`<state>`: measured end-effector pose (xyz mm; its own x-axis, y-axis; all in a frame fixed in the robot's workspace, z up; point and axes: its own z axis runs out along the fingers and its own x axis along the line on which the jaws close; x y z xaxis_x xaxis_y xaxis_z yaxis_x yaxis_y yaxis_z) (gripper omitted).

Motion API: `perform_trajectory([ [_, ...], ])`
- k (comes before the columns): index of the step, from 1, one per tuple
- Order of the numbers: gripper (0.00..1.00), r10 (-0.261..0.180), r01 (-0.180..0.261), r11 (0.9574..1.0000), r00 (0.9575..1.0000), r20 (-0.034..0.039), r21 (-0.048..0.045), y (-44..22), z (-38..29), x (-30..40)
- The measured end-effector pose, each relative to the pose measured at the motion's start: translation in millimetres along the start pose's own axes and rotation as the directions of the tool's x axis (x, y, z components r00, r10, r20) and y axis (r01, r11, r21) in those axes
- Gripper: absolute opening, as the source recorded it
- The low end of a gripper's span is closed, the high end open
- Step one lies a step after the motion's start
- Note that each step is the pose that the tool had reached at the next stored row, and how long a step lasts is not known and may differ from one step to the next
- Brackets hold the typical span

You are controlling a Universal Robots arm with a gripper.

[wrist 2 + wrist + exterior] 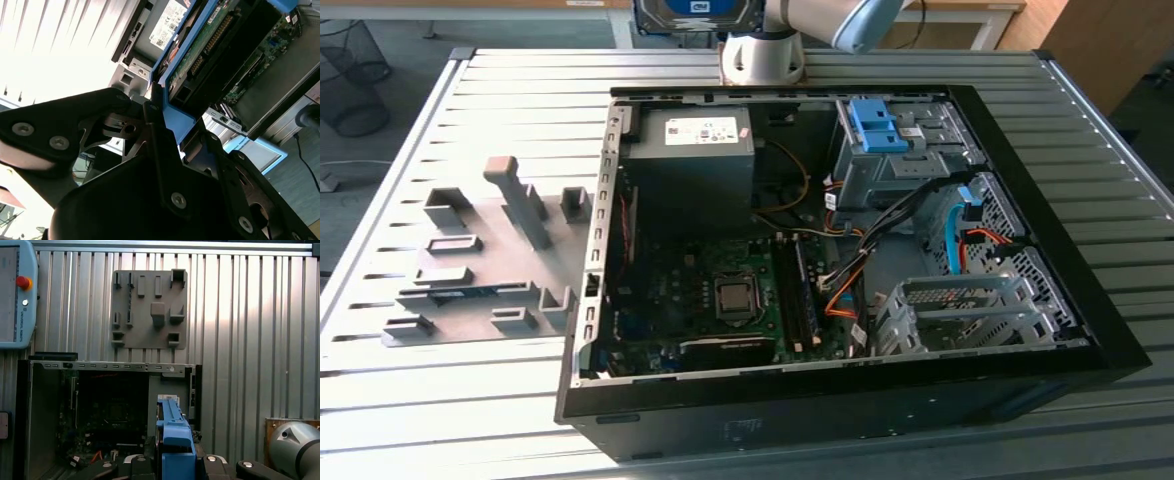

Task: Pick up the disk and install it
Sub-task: 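Pick up the disk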

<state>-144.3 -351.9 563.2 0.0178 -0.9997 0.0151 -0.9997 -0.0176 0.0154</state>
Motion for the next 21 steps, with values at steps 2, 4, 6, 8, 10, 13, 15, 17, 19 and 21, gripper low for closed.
perform_trajectory([
  [2, 0.37, 0.000, 0.000, 1.0000, 1.0000, 0.0001, 0.0000, -2.1, 0.0, 0.0],
  [4, 0.37, 0.000, 0.000, 1.0000, 1.0000, 0.0001, 0.0000, -4.3, -0.1, 0.1],
  [6, 0.37, 0.000, 0.000, 1.0000, 1.0000, 0.0000, 0.0000, -6.5, -0.1, 0.1],
  [8, 0.37, 0.000, 0.000, 1.0000, 1.0000, 0.0000, 0.0000, -8.3, -0.1, 0.2],
  [10, 0.37, 0.000, 0.000, 1.0000, 1.0000, 0.0000, 0.0000, -10.3, -0.1, 0.2],
  [13, 0.37, 0.000, 0.000, 1.0000, 1.0000, 0.0000, 0.0000, -13.0, -0.2, 0.2],
  [15, 0.37, 0.000, 0.000, 1.0000, 1.0000, 0.0001, 0.0001, -15.2, -0.2, 0.3],
  [17, 0.37, 0.000, 0.000, 1.0000, 1.0000, 0.0000, 0.0000, -17.5, -0.3, 0.3],
  [19, 0.37, 0.000, 0.000, 1.0000, 1.0000, 0.0000, 0.0000, -19.8, -0.3, 0.4],
  [21, 0.37, 0.000, 0.000, 1.0000, 1.0000, 0.0001, 0.0000, -22.0, -0.3, 0.4],
])
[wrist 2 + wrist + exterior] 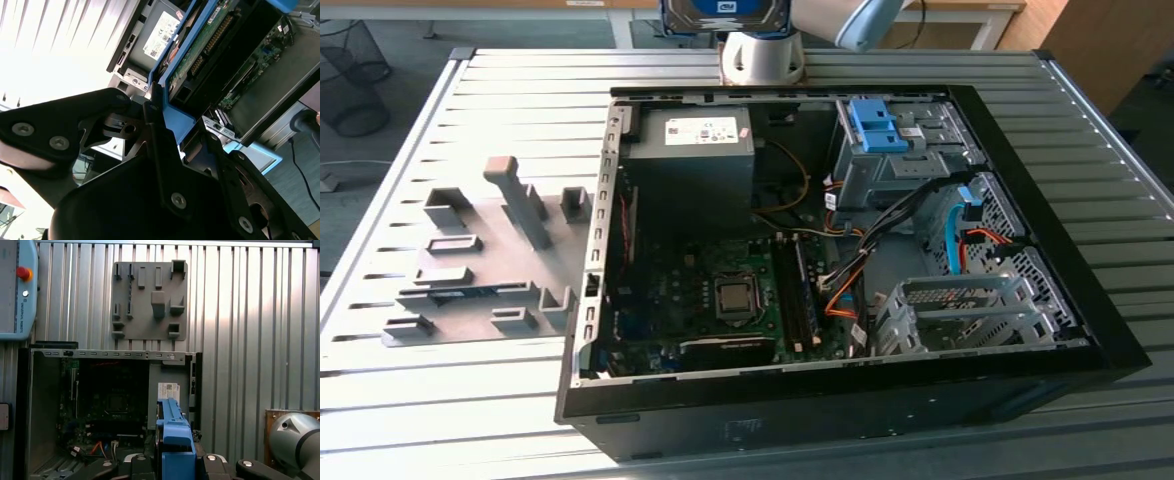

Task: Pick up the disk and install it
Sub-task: 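Pick up the disk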

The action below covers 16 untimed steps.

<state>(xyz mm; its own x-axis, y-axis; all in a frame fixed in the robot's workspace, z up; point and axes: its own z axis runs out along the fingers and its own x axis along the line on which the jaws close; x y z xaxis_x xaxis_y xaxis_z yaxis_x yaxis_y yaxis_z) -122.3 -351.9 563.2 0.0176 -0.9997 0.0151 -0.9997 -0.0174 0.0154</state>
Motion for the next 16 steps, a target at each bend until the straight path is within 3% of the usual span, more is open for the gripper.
perform_trajectory([
  [16, 0.37, 0.000, 0.000, 1.0000, 1.0000, -0.0001, 0.0000, -21.1, -0.3, 0.4],
])
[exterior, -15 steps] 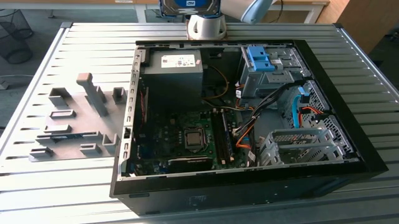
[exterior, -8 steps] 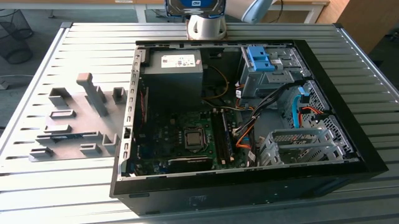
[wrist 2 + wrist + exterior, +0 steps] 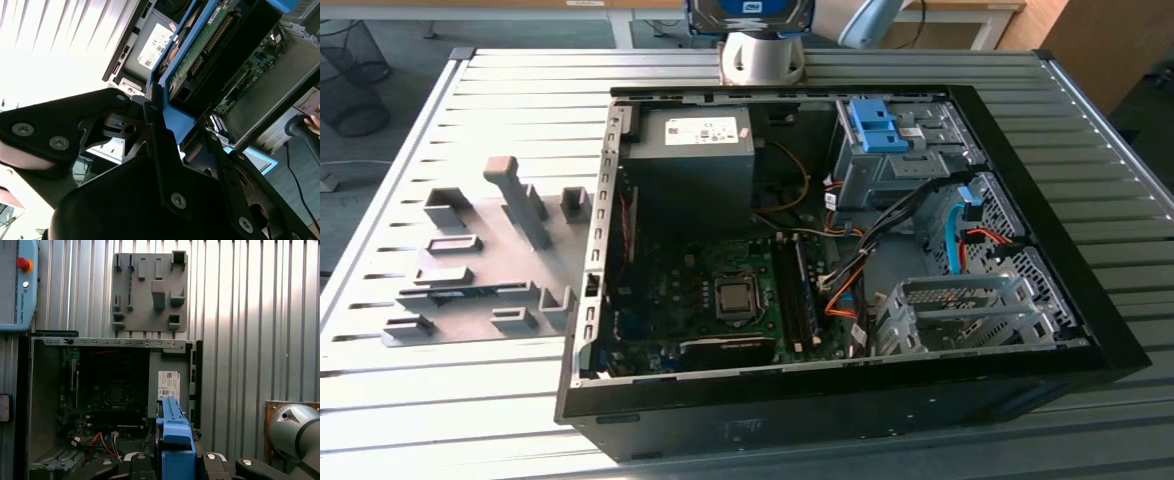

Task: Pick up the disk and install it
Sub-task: 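Pick up the disk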

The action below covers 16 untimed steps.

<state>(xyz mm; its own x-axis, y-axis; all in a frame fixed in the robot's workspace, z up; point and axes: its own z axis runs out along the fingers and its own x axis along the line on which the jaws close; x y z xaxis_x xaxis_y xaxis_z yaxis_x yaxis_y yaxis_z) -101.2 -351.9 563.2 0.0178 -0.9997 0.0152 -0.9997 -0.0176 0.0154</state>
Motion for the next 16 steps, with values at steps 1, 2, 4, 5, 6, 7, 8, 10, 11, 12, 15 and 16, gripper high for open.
perform_trajectory([
  [1, 0.37, 0.000, 0.000, 1.0000, 1.0000, 0.0001, 0.0000, -1.3, 0.0, 0.0],
  [2, 0.37, 0.000, 0.000, 1.0000, 1.0000, 0.0000, 0.0000, -2.5, 0.0, 0.0],
  [4, 0.37, 0.000, 0.000, 1.0000, 1.0000, 0.0001, 0.0000, -5.0, -0.1, 0.1],
  [5, 0.37, 0.000, 0.000, 1.0000, 1.0000, 0.0001, 0.0000, -6.3, -0.1, 0.1],
  [6, 0.37, 0.000, 0.000, 1.0000, 1.0000, 0.0001, 0.0001, -7.8, -0.1, 0.1],
  [7, 0.37, 0.000, 0.000, 1.0000, 1.0000, 0.0001, 0.0000, -9.5, -0.1, 0.2],
  [8, 0.37, 0.000, 0.000, 1.0000, 1.0000, 0.0000, 0.0000, -10.9, -0.2, 0.2],
  [10, 0.37, 0.000, 0.000, 1.0000, 1.0000, 0.0001, 0.0000, -13.8, -0.2, 0.2],
  [11, 0.37, 0.000, 0.000, 1.0000, 1.0000, 0.0001, 0.0000, -15.0, -0.2, 0.3],
  [12, 0.37, 0.000, 0.000, 1.0000, 1.0000, 0.0000, -0.0001, -16.2, -0.3, 0.3],
  [15, 0.37, 0.000, 0.000, 1.0000, 1.0000, 0.0001, 0.0000, -20.1, -0.3, 0.4],
  [16, 0.37, 0.000, 0.000, 1.0000, 1.0000, 0.0001, 0.0000, -21.6, -0.3, 0.4],
])
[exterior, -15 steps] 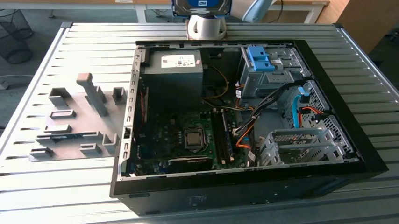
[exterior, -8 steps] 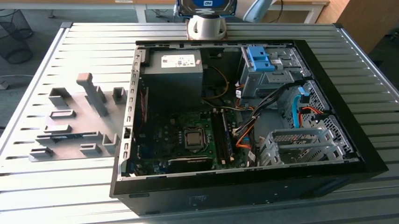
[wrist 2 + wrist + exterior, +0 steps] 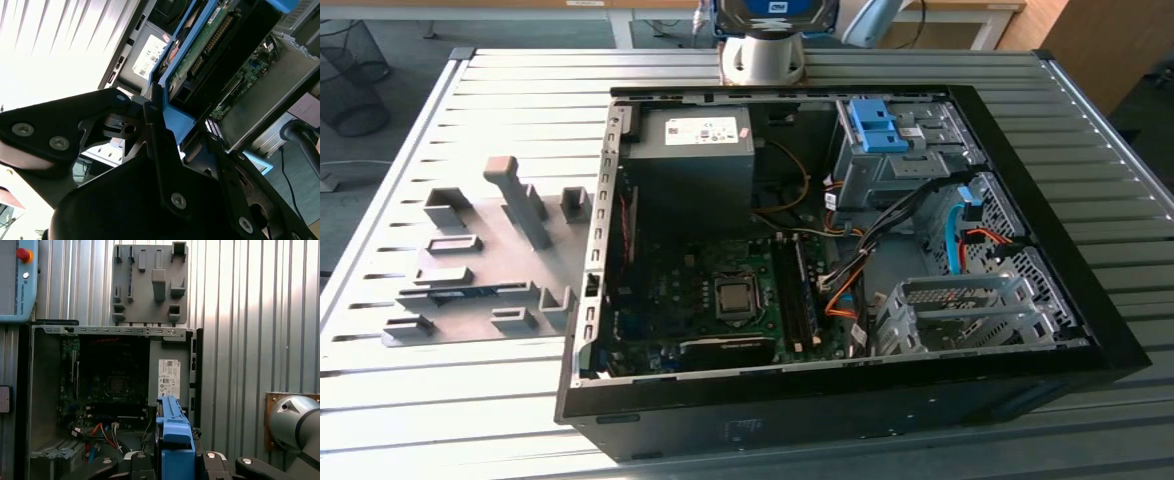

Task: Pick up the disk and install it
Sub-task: 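Pick up the disk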

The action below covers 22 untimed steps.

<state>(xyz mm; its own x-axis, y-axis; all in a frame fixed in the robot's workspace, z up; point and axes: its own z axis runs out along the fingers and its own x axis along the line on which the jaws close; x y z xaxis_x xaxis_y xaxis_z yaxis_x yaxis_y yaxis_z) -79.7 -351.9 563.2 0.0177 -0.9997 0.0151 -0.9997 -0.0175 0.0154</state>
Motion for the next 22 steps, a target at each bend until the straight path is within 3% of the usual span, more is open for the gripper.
perform_trajectory([
  [7, 0.37, 0.000, 0.000, 1.0000, 1.0000, -0.0001, -0.0001, -15.6, -0.3, 0.3],
  [13, 0.37, 0.000, 0.000, 1.0000, 1.0000, 0.0000, 0.0000, -37.3, -0.6, 0.7],
  [19, 0.37, 0.000, 0.000, 1.0000, 1.0000, 0.0000, 0.0000, -64.2, -1.0, 1.2],
  [22, 0.37, 0.000, 0.000, 1.0000, 1.0000, 0.0001, 0.0000, -67.9, -0.9, 2.9],
])
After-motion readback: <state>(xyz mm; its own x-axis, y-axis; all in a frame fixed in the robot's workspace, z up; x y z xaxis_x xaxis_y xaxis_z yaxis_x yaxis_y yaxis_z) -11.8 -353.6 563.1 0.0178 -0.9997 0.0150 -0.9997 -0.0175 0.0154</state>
